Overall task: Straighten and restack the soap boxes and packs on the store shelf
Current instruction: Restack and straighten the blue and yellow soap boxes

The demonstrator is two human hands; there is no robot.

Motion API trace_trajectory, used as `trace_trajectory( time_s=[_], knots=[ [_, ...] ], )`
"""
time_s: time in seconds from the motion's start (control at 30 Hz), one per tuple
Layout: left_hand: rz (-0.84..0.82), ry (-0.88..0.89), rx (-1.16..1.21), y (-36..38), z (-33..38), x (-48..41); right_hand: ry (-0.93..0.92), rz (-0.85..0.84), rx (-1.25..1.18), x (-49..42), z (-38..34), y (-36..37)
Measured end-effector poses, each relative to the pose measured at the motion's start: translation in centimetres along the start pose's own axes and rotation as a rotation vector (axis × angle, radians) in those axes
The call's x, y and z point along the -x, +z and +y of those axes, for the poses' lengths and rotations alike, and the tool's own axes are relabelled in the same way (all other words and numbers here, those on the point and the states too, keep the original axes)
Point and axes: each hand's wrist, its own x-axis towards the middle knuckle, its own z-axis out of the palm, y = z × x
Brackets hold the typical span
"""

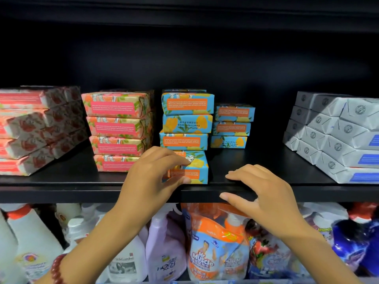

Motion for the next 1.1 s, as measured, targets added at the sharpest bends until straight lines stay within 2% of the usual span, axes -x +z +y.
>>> trace_trajectory(
  time_s=[0.27, 0.47, 0.57, 0.63, 0.67, 0.77, 0.83, 0.93, 1.1],
  knots=[
    [-0.024, -0.056, -0.057, 0.8, -0.7, -0.9, -0.009, 0.003, 0.018, 0.0, 0.2, 0.1],
    [-0.022, -0.057, -0.066, 0.7, -0.2, -0.6, 0.009, -0.053, 0.005, -0.2, 0.1, -0.4],
    [0.081, -0.011, -0.040, 0.8, 1.0, -0.2, 0.085, -0.178, -0.268, -1.2, 0.5, -1.7],
    [0.100, 0.034, 0.018, 1.1, 2.0, -0.1, 0.137, -0.104, -0.476, -2.5, 1.2, -2.4],
    [0.076, 0.047, 0.048, 1.3, 2.5, 0.0, 0.144, -0.028, -0.490, -3.3, 1.8, -2.6],
    [-0.047, 0.027, 0.078, 2.3, 3.4, 0.0, 0.127, 0.154, -0.363, -6.4, 3.4, -2.4],
    [-0.102, 0.006, 0.076, 2.9, 3.4, 0.2, 0.145, 0.183, -0.272, -8.6, 4.6, -1.8],
    [-0.115, -0.012, 0.069, 3.3, 3.1, 0.3, 0.192, 0.133, -0.081, -11.7, 5.9, -0.4],
    [-0.104, -0.034, 0.097, 3.3, 3.1, 0.2, 0.275, 0.006, -0.015, -13.9, 7.2, 1.5]
  ],
)
